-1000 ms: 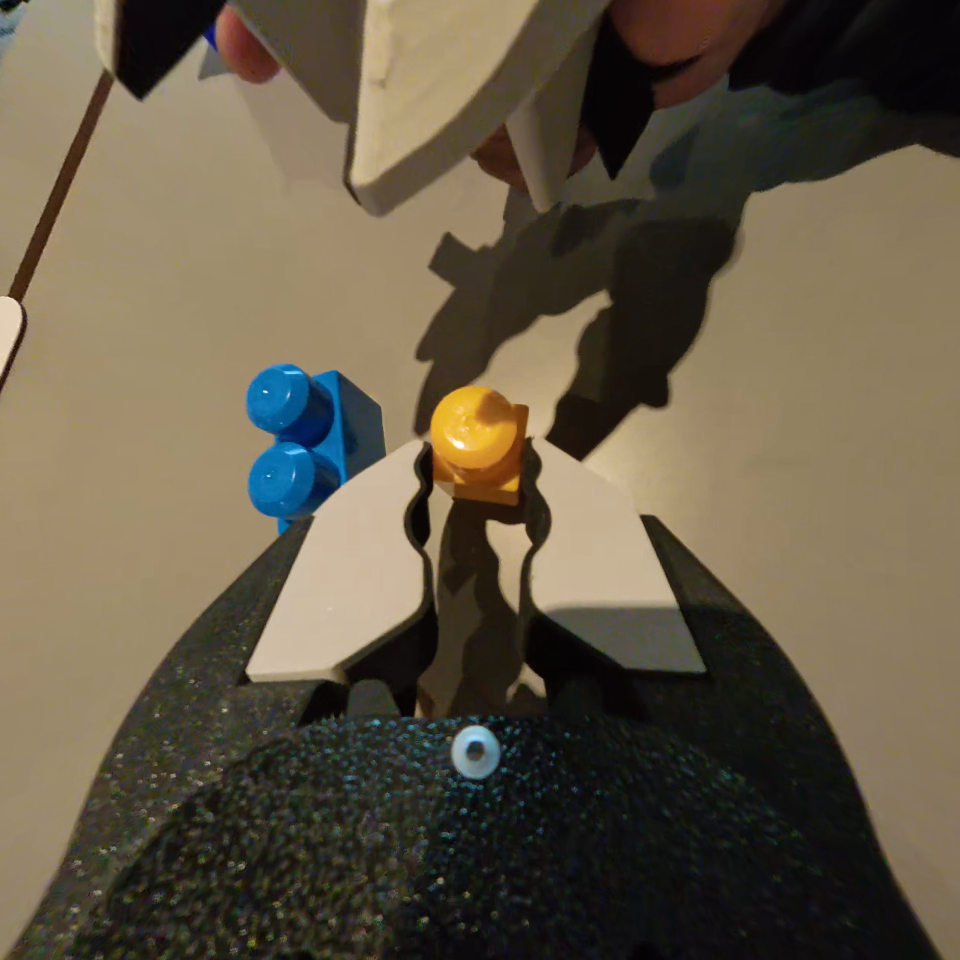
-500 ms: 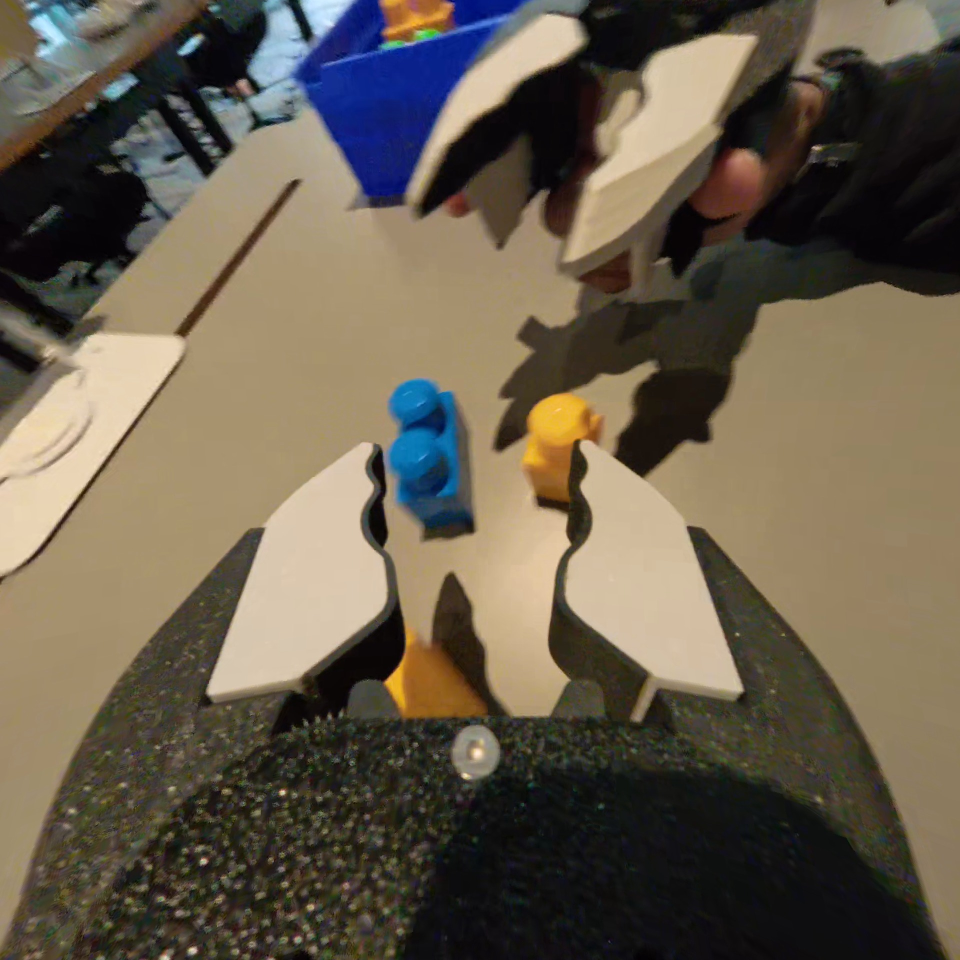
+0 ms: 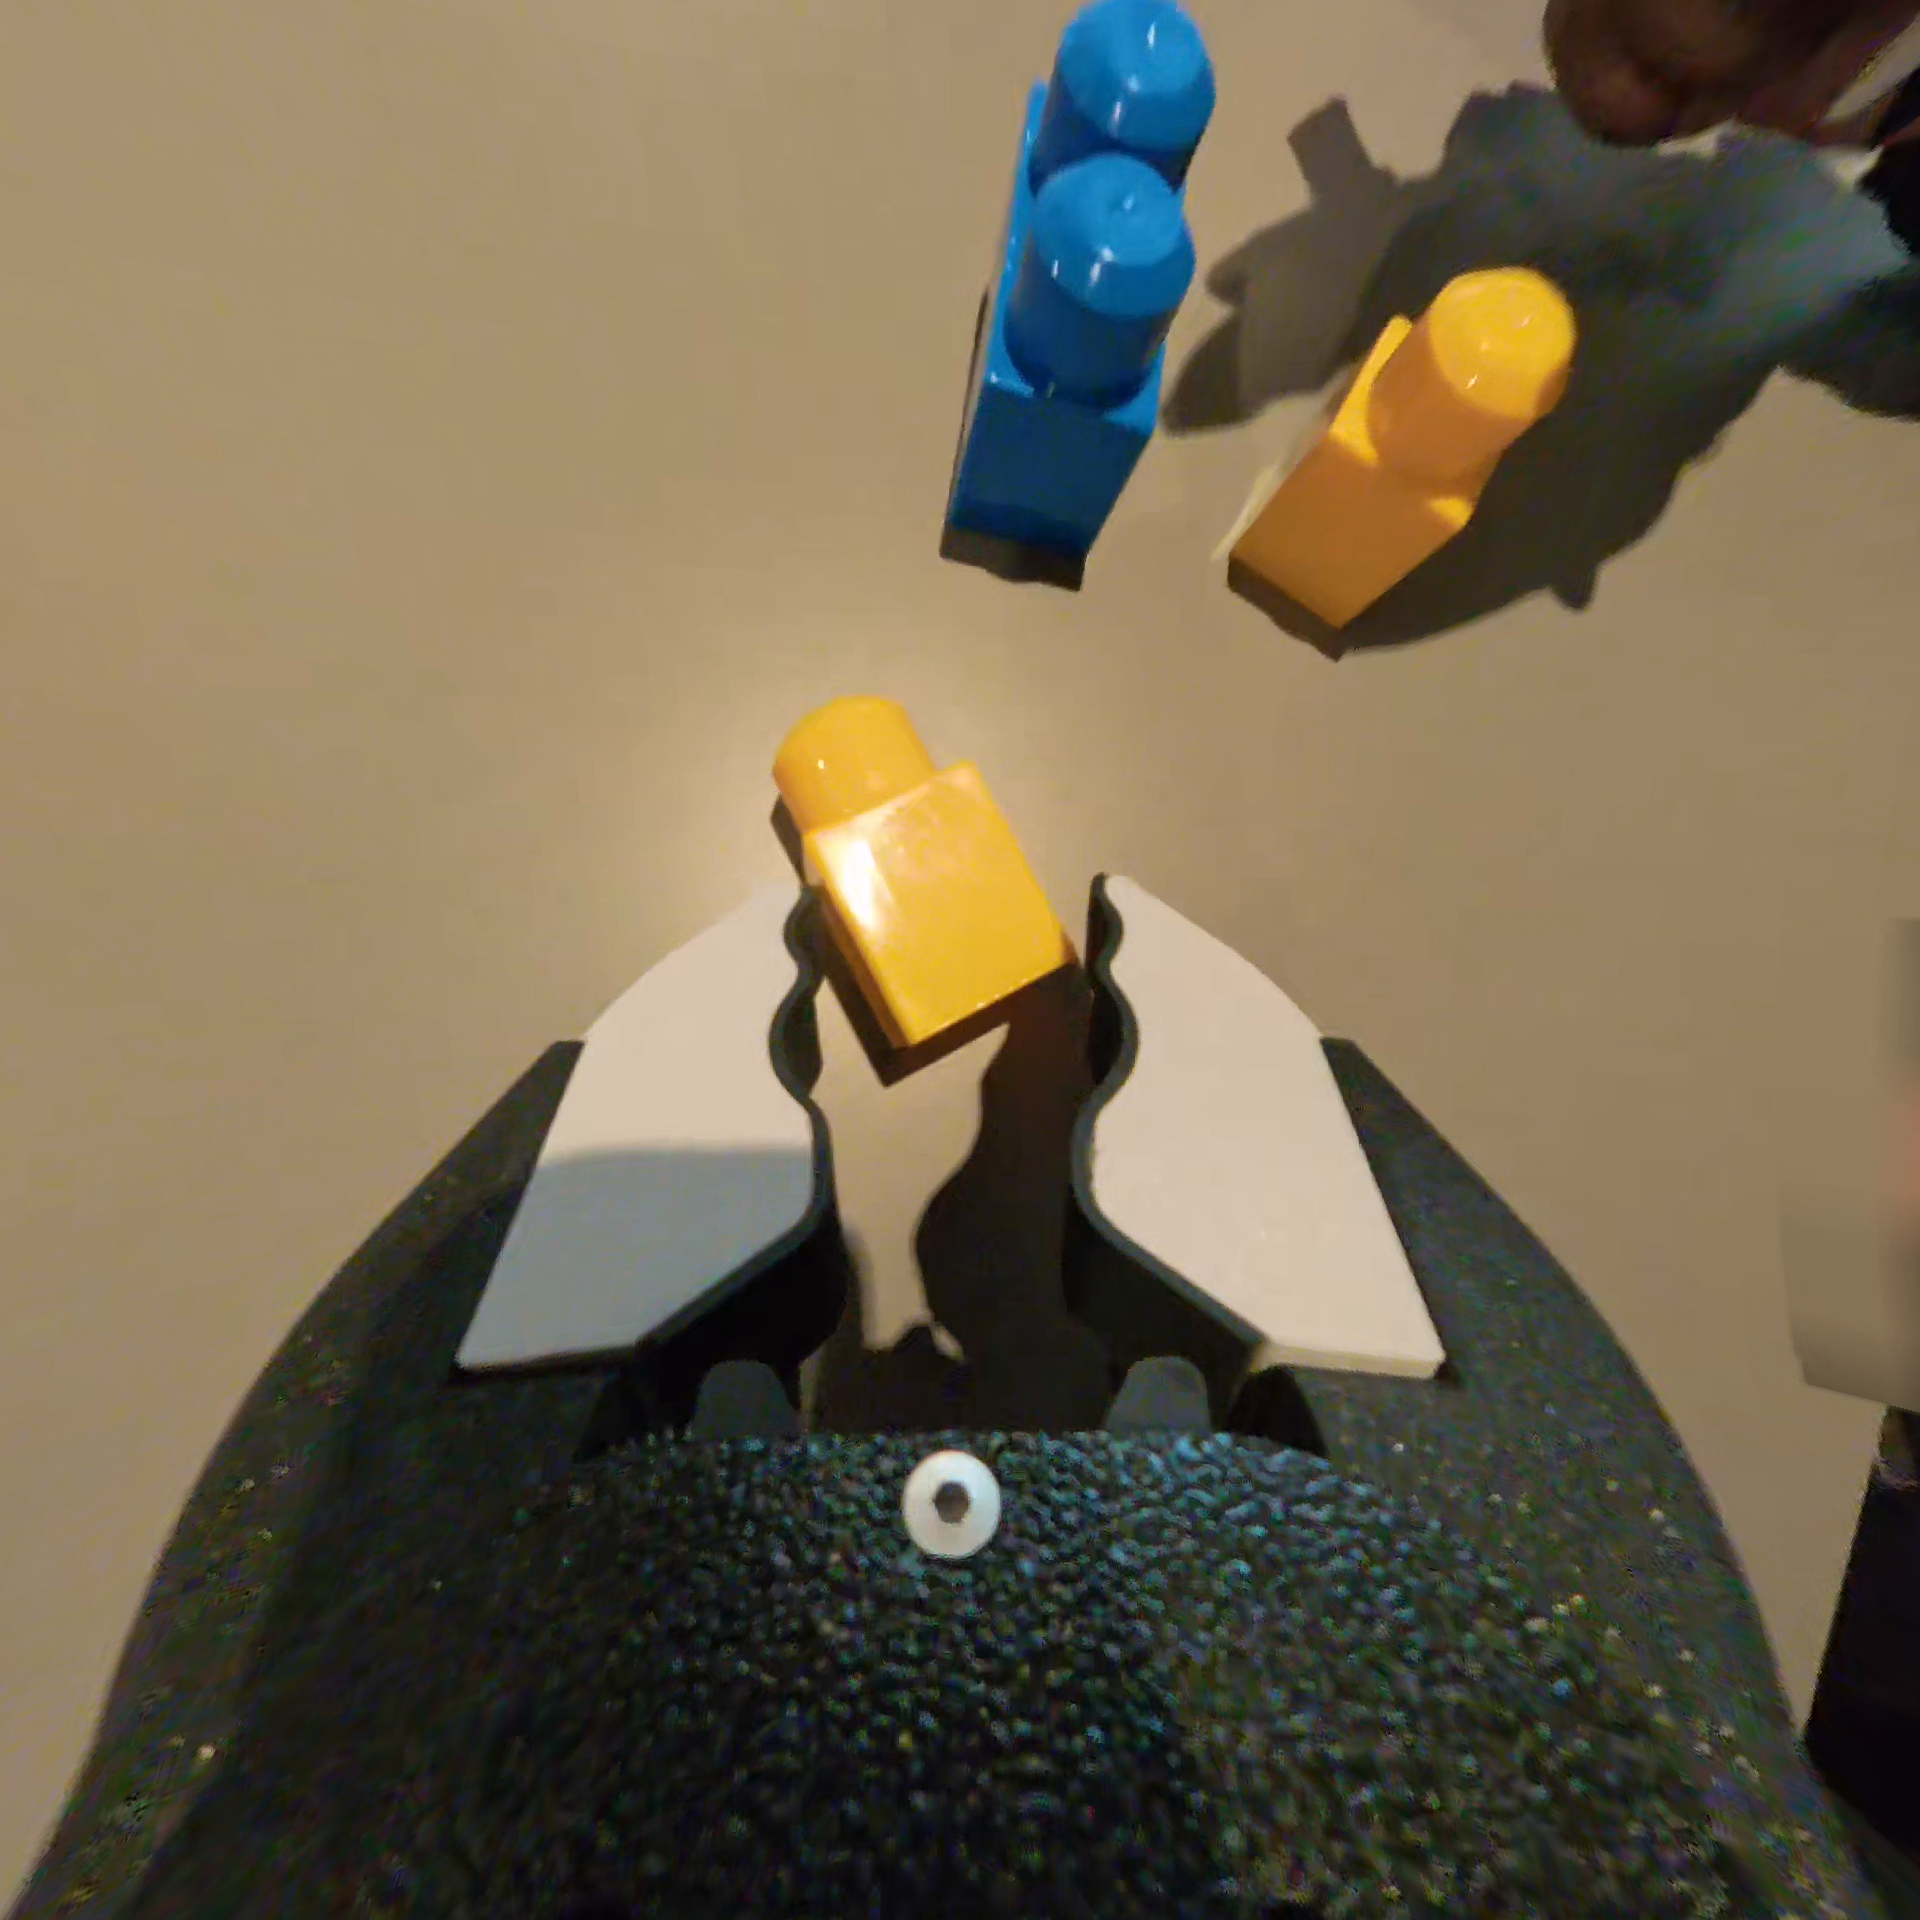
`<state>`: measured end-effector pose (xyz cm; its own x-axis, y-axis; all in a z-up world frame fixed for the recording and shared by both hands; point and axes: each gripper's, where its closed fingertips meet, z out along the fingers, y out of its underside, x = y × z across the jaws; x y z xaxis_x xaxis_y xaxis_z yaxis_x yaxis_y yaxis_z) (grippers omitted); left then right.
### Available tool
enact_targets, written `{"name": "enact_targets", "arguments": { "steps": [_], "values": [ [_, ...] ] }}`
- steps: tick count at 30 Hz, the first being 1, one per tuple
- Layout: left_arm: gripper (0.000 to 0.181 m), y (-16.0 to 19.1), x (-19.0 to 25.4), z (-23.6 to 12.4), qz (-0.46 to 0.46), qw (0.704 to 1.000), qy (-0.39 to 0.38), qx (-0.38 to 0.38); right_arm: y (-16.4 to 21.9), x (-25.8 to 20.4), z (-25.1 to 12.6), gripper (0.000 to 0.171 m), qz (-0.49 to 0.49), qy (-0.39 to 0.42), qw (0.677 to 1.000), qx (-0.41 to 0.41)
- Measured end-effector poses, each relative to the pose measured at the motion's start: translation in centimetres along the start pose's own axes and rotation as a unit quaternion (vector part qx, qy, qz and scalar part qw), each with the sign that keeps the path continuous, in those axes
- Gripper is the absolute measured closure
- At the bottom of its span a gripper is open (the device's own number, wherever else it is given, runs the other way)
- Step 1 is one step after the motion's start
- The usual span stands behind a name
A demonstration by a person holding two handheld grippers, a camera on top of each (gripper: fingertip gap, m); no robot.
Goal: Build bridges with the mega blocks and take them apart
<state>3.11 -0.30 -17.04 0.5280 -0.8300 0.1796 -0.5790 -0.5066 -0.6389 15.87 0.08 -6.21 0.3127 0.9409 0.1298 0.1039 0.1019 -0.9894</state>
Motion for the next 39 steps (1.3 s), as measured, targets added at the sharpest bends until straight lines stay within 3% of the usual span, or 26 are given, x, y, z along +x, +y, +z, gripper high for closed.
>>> {"name": "enact_targets", "arguments": {
  "steps": [1, 6, 11, 15, 19, 29, 33, 39],
  "values": [
    [0.135, 0.3, 0.1, 0.3, 0.004, 1.0, -0.002, -0.013, 0.0, -0.1, 0.0, 0.114, -0.001, 0.0, 1.0, 0.0],
    [0.139, -0.6, 1.1, 0.6, 0.008, 1.0, 0.022, 0.004, 0.1, -0.6, 0.3, 0.114, -0.009, -0.007, 1.0, -0.004],
    [0.141, -5.9, 4.3, -2.8, 0.034, 0.976, 0.113, 0.183, -0.7, -1.1, 0.1, 0.115, -0.007, -0.018, 1.0, 0.014],
    [0.142, -8.1, 5.9, -3.9, 0.04, 0.954, 0.15, 0.255, -0.7, -1.4, 0.2, 0.115, -0.009, -0.025, 1.0, 0.015],
    [0.142, -10.4, 9.2, -5.1, 0.085, 0.914, 0.206, 0.338, -1.1, -2.3, 0.3, 0.116, -0.009, -0.044, 0.999, 0.023],
    [0.142, -11.0, 12.2, -3.6, 0.133, 0.89, 0.247, 0.36, -2.5, -4.1, -0.3, 0.13, 0.045, -0.122, 0.989, 0.074],
    [0.142, -10.9, 12.0, -3.2, 0.133, 0.894, 0.241, 0.352, -2.6, -4.5, -0.3, 0.14, 0.045, -0.136, 0.987, 0.078],
    [0.144, -11.0, 11.5, -3.0, 0.123, 0.898, 0.233, 0.353, -2.5, -4.1, -0.3, 0.142, 0.035, -0.121, 0.989, 0.071]
  ]
}}
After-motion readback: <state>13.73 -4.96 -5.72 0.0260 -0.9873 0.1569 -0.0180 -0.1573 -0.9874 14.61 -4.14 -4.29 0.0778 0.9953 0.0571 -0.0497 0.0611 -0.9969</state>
